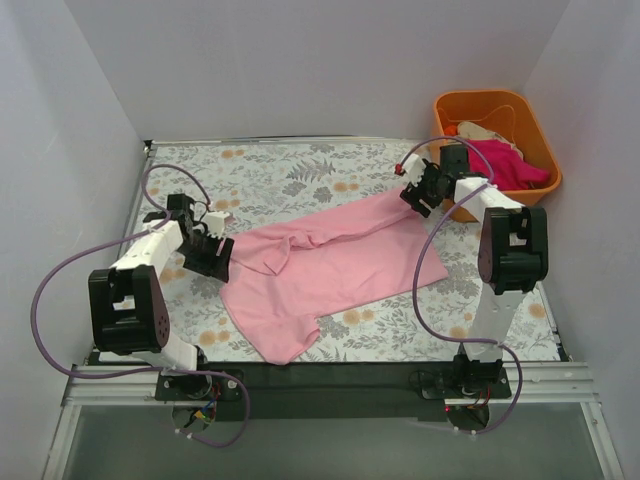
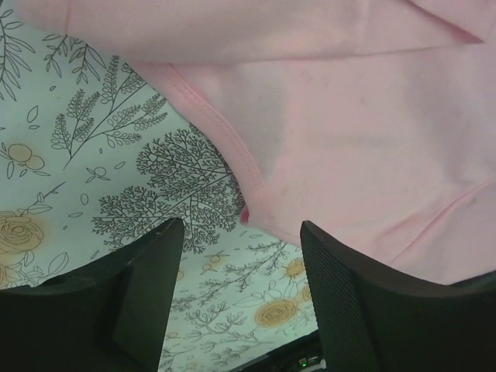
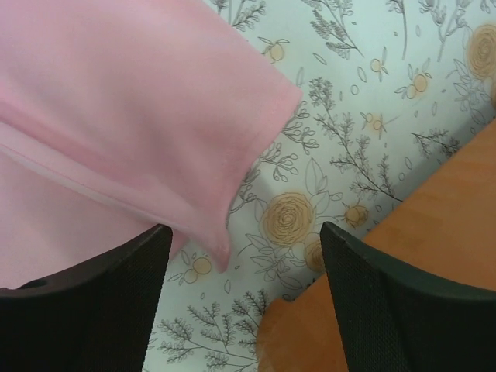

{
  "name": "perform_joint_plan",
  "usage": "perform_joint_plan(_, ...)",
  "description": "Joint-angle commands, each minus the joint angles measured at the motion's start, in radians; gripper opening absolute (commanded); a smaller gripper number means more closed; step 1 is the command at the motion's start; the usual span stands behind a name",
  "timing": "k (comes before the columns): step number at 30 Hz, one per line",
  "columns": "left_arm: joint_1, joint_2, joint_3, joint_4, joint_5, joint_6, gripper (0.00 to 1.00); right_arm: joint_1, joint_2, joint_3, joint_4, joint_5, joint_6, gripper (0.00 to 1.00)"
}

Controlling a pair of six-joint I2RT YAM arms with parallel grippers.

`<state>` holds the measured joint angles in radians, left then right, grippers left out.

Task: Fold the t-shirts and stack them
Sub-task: Fold the tshirt

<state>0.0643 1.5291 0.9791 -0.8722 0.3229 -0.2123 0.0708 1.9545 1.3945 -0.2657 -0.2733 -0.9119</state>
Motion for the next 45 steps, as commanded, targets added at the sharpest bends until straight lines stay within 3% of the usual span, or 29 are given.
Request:
perform_joint_plan(1,0.012,-0.031,0.094,-0.065,0.053,0.014,0.6,-0.037,-0.074,0.02,-0.042,0.031,-0.048,0.72)
perform_joint_plan(6,0.072,0.037,0.23,-0.057,0.071,-0.033,0.61,-0.06,-0.072,0.178,-0.156,-0.053,-0.019,0.77)
perform_joint_plan(11,0.08,0.15,0.309,0.033,0.047,-0.154,0.61,-0.005,0.032,0.322,-0.211,-0.058,0.071,0.57)
perform_joint_plan(14,0.081,0.216,0.372,0.047,0.039,-0.205,0.61,0.05,0.095,0.365,-0.21,0.0,0.099,0.51)
perform_joint_plan(24,0.077,0.367,0.432,0.076,0.045,-0.245,0.59,0.096,0.287,0.483,-0.176,0.115,0.082,0.53)
perform_joint_plan(28,0.077,0.384,0.411,0.073,0.062,-0.236,0.51,0.112,0.31,0.474,-0.178,0.12,0.042,0.52)
perform_joint_plan(32,0.077,0.393,0.383,0.091,0.067,-0.24,0.3,0.122,0.337,0.462,-0.176,0.146,0.028,0.51)
perform_joint_plan(34,0.078,0.402,0.38,0.091,0.065,-0.245,0.25,0.123,0.351,0.471,-0.176,0.176,0.028,0.49)
perform_joint_plan(38,0.091,0.402,0.383,0.096,0.059,-0.248,0.0,0.124,0.373,0.477,-0.176,0.221,0.025,0.47)
perform_joint_plan(45,0.146,0.362,0.379,0.088,0.05,-0.217,0.0,0.124,0.382,0.471,-0.176,0.25,0.025,0.46)
